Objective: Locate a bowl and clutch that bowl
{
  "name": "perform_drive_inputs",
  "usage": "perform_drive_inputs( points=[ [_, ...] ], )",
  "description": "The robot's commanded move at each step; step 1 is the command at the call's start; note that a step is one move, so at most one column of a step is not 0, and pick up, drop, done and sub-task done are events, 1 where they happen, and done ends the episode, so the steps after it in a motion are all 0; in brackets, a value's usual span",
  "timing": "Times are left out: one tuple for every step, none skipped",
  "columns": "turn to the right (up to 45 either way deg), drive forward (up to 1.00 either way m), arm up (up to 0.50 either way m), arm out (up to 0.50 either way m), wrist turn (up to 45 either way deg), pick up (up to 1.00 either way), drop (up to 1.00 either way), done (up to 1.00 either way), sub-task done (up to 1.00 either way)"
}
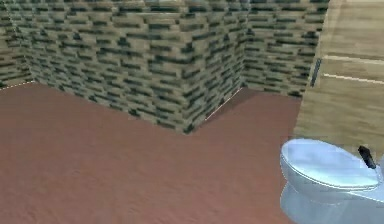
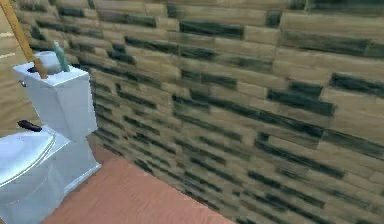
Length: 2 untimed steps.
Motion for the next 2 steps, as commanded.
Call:
perform_drive_inputs(
  points=[
    [0.0, 1.0, 0.0, 0.0, 0.0, 0.0, 0.0, 0.0, 0.0],
    [-3.0, 0.0, 0.0, 0.0, 0.0, 0.0, 0.0, 0.0, 0.0]
  ],
)
